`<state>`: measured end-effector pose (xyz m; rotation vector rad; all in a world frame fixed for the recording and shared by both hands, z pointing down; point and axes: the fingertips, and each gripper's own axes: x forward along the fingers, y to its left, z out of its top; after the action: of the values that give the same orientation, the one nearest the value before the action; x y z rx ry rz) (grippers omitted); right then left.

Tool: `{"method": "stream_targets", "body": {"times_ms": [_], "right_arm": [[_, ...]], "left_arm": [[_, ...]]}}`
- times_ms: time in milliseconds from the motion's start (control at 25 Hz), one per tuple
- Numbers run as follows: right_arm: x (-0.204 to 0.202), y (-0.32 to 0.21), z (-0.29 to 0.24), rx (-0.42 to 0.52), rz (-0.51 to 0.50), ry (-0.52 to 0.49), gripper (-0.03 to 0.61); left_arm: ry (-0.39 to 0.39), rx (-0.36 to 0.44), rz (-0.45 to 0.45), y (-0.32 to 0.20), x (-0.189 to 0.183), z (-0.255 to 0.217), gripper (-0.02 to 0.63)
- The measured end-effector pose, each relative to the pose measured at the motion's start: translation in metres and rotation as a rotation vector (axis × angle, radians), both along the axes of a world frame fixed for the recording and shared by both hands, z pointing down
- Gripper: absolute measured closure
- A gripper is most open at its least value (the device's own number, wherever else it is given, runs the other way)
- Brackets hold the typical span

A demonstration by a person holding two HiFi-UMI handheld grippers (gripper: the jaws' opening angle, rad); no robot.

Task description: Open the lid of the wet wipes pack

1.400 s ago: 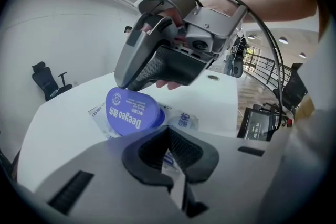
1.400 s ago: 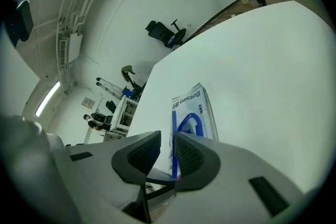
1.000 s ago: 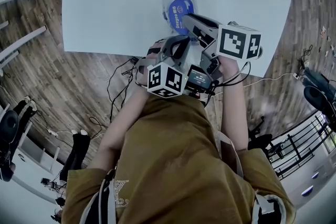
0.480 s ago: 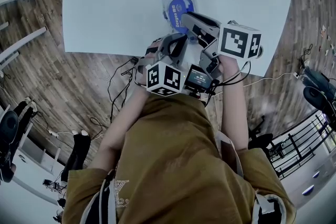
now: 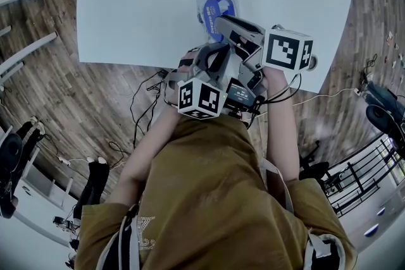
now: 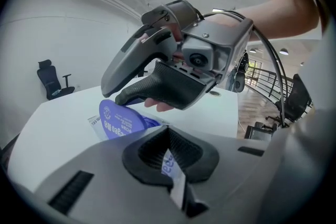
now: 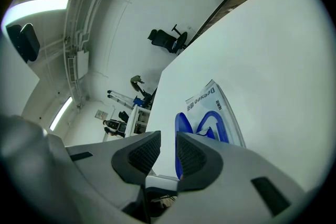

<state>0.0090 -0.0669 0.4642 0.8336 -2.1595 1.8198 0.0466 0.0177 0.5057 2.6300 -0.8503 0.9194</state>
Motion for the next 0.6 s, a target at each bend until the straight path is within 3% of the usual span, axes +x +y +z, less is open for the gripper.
{"method": "stream_targets", "body": {"times_ms": [600], "right_arm": [[-0.0065, 0.0022, -0.0019, 0.002, -0.010, -0.019, 0.491]], "left_arm": [[-0.009, 0.024, -0.006, -0.0023, 0.0019, -0.0032, 0.612]]}}
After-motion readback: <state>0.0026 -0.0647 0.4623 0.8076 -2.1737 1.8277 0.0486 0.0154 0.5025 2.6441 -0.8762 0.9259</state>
